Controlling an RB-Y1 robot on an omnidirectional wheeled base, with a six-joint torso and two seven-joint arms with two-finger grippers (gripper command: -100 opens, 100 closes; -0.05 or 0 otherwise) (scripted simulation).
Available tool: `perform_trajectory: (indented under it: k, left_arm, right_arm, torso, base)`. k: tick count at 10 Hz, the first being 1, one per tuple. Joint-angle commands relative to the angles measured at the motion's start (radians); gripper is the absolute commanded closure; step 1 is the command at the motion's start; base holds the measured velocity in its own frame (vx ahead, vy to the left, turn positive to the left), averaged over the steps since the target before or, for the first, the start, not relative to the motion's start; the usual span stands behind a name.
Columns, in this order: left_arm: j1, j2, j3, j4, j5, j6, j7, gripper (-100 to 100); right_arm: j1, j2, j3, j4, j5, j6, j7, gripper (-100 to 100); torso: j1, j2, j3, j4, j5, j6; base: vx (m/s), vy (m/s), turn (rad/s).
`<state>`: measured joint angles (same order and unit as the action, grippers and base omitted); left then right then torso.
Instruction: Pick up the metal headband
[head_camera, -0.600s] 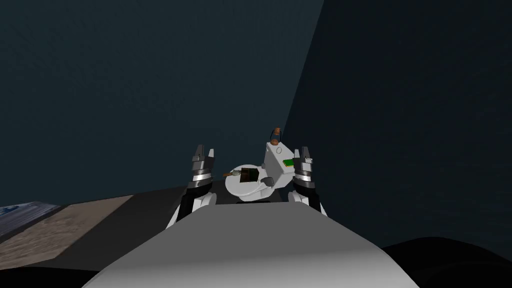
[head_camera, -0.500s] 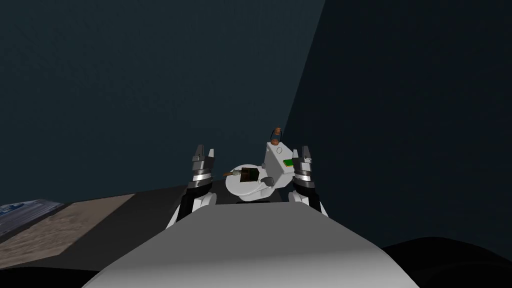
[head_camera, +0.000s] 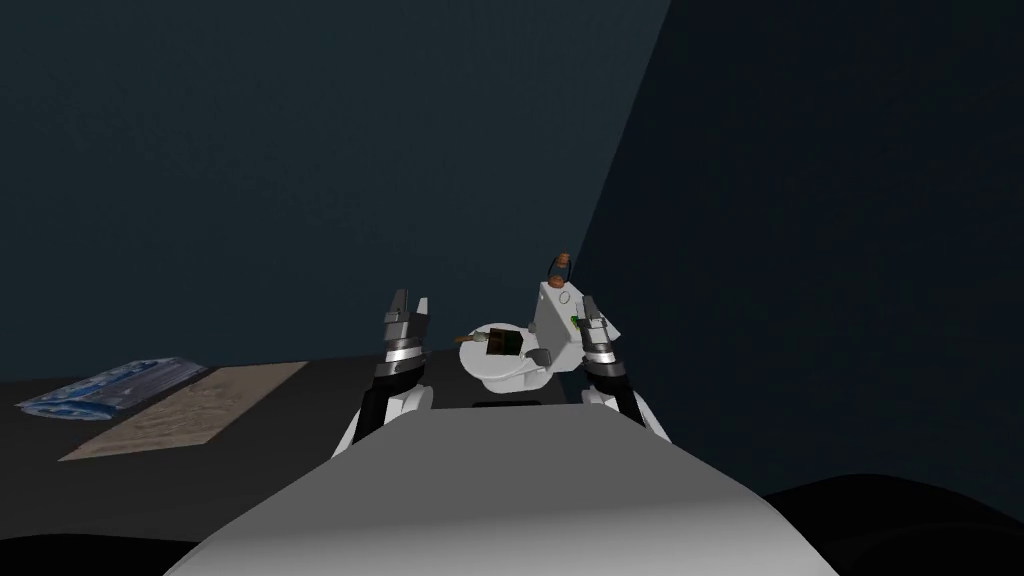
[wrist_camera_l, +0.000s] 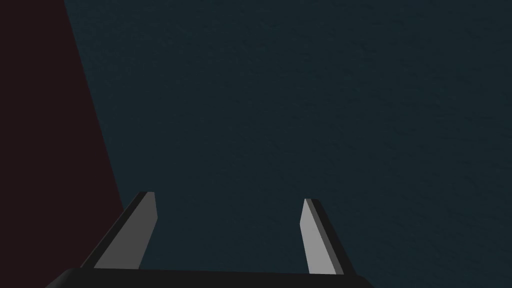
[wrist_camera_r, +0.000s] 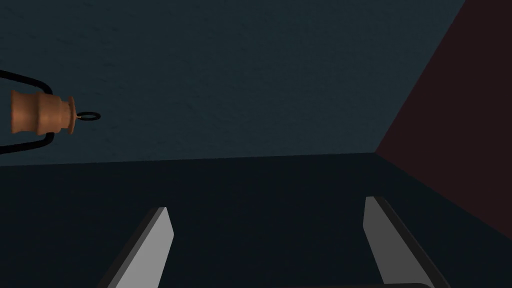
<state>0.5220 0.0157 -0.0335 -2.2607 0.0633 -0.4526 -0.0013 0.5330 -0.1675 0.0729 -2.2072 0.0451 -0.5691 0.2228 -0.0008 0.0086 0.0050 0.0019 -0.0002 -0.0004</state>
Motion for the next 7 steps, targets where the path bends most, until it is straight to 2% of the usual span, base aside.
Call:
perform_trajectory:
  k: [1, 2, 3, 5, 6, 7]
  left_arm:
    - [0.000, 0.000, 0.000, 0.000, 0.000, 0.000, 0.000, 0]
    - [0.000, 0.000, 0.000, 0.000, 0.000, 0.000, 0.000, 0]
    - [0.000, 0.000, 0.000, 0.000, 0.000, 0.000, 0.000, 0]
    - [0.000, 0.000, 0.000, 0.000, 0.000, 0.000, 0.000, 0]
    - [0.000, 0.000, 0.000, 0.000, 0.000, 0.000, 0.000, 0]
    - [0.000, 0.000, 0.000, 0.000, 0.000, 0.000, 0.000, 0]
  right_arm:
    - [0.002, -0.048, 0.015, 0.009, 0.050, 0.007, 0.027, -100]
    - [0.002, -0.076, 0.025, 0.015, 0.083, 0.013, 0.045, -100]
    - [0.002, -0.077, 0.025, 0.015, 0.094, 0.013, 0.045, -100]
    - [0.002, -0.134, 0.048, 0.030, 0.160, 0.025, 0.084, -100]
    - [0.002, -0.134, 0.048, 0.030, 0.176, 0.025, 0.084, -100]
    - [0.002, -0.162, 0.060, 0.038, 0.213, 0.031, 0.104, -100]
  torso:
    - [0.000, 0.000, 0.000, 0.000, 0.000, 0.000]
    - [0.001, 0.001, 0.001, 0.000, 0.000, 0.000]
    - [0.000, 0.003, 0.001, 0.001, 0.000, 0.000]
    - [-0.001, -0.001, -0.001, 0.000, 0.000, 0.000]
    - [0.000, -0.001, -0.001, 0.000, 0.000, 0.000]
    - [-0.001, -0.003, -0.001, 0.000, 0.000, 0.001]
  base:
    - [-0.154, 0.010, 0.237]
    - [-0.171, 0.005, 0.262]
    - [-0.121, -0.007, 0.053]
    - [-0.100, 0.001, 0.216]
    - [-0.084, 0.001, 0.076]
    - [-0.097, 0.003, 0.157]
